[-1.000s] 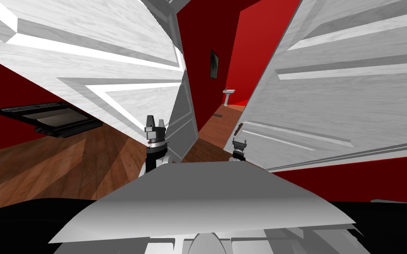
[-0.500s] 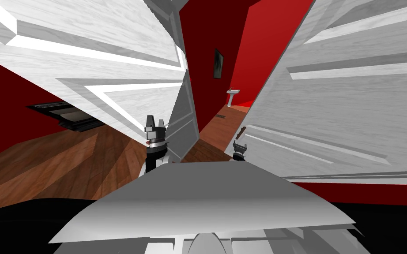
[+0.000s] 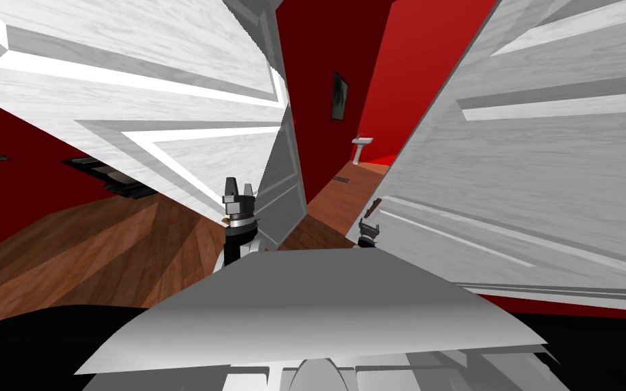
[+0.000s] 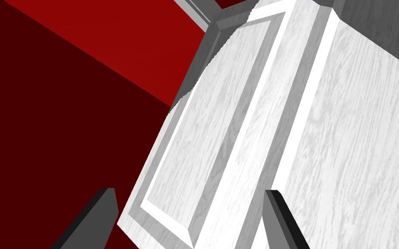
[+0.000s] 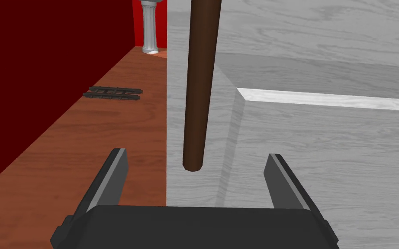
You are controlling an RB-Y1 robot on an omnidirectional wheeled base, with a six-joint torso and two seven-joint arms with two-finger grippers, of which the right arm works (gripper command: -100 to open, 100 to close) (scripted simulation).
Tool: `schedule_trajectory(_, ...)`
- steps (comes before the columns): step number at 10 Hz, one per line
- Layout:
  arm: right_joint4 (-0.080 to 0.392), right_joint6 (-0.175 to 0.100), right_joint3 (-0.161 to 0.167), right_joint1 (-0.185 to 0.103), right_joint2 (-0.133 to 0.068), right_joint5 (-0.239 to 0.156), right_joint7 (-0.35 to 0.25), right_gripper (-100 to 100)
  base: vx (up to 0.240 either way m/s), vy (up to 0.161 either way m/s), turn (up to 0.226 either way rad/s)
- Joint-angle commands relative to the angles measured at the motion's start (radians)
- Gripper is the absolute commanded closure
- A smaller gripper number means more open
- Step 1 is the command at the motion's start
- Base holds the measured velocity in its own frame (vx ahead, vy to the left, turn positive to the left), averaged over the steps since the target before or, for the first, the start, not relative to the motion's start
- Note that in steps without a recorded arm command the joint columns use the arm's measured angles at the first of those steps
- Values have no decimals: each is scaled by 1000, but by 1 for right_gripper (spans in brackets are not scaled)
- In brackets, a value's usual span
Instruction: Pull the door open
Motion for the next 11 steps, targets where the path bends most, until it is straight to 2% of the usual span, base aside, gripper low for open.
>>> schedule_trajectory(1,28,-2,1,-9,-27,2,-32,-100,118,-4,-29)
schedule_trajectory(3,49,-3,1,-16,-48,4,-57,-100,169,-7,-13)
schedule_trajectory(4,73,-4,2,-24,-71,6,-86,-100,142,-13,-23)
schedule_trajectory(6,98,-6,3,-32,-95,8,-115,-100,132,-8,-16)
schedule_trajectory(7,122,-7,4,-40,-118,10,-143,-100,146,-26,-23)
schedule_trajectory(9,152,-9,4,-50,-147,12,-177,-100,132,-56,-19)
schedule_trajectory(10,164,-9,5,-54,-159,13,-192,-100,164,-69,-12)
schedule_trajectory(11,144,-6,4,-43,-148,12,-176,-100,74,-29,3)
